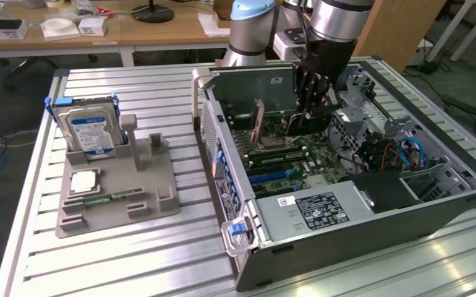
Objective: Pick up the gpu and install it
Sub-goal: 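Insert the gpu into the slot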
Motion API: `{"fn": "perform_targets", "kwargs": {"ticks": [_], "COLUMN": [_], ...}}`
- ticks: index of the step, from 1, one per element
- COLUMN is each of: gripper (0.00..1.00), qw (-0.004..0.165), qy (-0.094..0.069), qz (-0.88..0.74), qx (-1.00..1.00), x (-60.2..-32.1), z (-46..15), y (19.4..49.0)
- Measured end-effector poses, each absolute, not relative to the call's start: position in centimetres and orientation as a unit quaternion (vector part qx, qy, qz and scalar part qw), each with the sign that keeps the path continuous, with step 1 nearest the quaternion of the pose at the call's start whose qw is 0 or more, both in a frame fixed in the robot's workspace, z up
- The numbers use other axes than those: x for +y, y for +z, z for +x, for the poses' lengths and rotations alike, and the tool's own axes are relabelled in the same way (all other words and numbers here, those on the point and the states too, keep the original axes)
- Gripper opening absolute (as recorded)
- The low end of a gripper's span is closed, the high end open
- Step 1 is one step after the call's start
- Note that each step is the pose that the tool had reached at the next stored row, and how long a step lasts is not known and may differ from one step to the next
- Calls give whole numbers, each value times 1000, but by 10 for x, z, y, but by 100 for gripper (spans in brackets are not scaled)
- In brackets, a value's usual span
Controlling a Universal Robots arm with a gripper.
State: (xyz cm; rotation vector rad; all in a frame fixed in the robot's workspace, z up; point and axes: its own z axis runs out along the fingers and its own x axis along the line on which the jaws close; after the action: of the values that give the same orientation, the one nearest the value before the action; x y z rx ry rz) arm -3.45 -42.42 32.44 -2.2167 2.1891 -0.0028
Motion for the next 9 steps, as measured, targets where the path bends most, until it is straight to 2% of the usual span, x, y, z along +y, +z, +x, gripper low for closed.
{"fn": "perform_targets", "kwargs": {"ticks": [9], "gripper": [26], "qw": [8], "qy": [0], "qz": [-714], "qx": [701], "x": [-427], "z": [-40], "y": [312]}}
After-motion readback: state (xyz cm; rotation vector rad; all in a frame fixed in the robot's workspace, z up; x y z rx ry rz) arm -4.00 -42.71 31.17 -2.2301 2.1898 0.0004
